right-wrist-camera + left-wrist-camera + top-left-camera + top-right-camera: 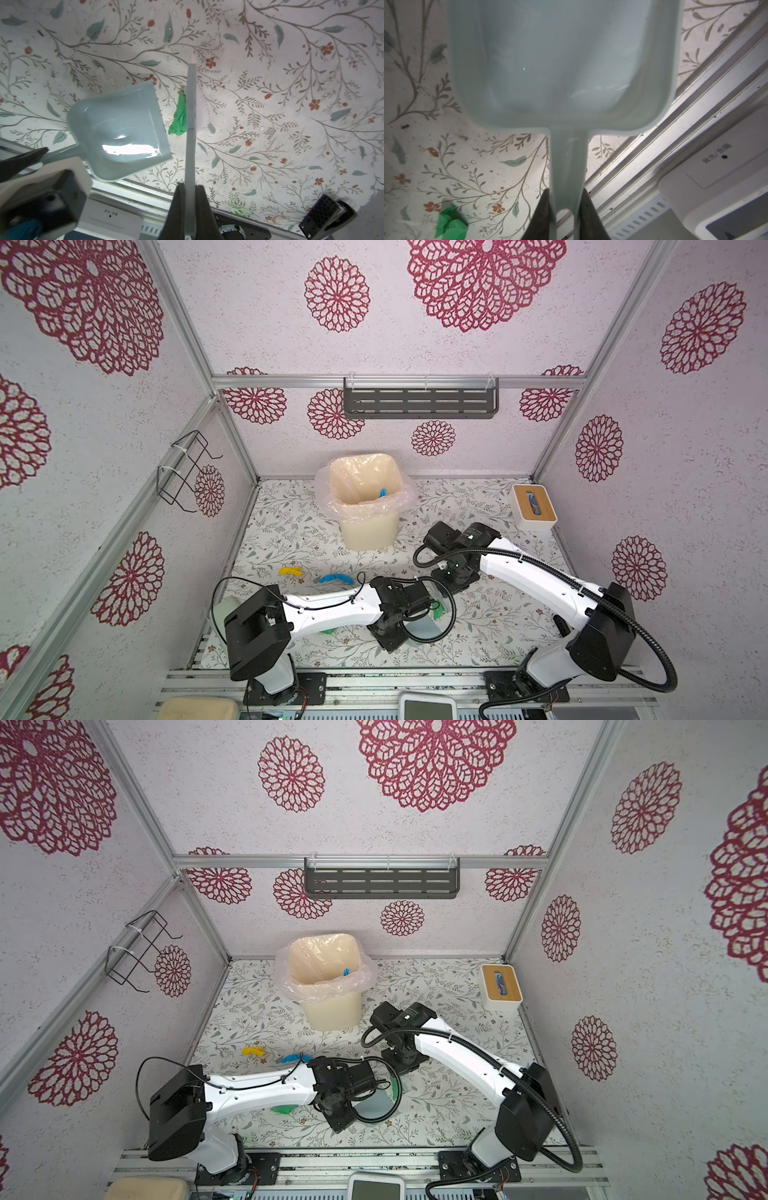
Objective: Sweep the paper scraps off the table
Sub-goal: 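Sweep the green scrap into the dustpan with the right gripper's brush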
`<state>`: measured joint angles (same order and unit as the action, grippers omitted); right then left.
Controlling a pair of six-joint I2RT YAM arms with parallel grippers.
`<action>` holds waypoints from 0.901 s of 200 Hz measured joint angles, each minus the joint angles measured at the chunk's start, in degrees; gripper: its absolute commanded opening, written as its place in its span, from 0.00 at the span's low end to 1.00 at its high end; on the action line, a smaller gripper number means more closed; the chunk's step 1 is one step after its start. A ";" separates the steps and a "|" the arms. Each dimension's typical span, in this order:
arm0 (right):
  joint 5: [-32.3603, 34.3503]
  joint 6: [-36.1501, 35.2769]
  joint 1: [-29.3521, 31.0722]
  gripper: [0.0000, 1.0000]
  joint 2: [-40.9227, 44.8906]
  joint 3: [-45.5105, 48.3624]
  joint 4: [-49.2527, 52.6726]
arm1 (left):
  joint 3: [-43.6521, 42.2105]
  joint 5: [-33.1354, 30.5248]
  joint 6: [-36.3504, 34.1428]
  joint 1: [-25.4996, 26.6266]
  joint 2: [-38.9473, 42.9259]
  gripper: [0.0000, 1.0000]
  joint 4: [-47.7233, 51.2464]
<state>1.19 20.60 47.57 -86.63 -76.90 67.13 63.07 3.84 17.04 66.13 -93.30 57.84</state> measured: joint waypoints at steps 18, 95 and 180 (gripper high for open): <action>-2.54 0.55 1.90 0.00 0.07 -0.13 -0.79 | 0.00 0.00 -0.09 -0.07 -0.11 0.00 0.00; -7.04 3.21 3.56 0.00 2.62 -1.16 -1.66 | -0.24 -0.09 -0.17 -0.11 -0.09 0.00 -0.59; -3.32 3.41 -7.13 0.00 14.03 0.66 2.51 | -0.24 -1.88 -0.42 -0.17 0.17 0.00 -2.25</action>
<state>-2.13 24.01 40.45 -72.60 -76.25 69.65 62.83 1.96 16.62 65.95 -93.12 55.59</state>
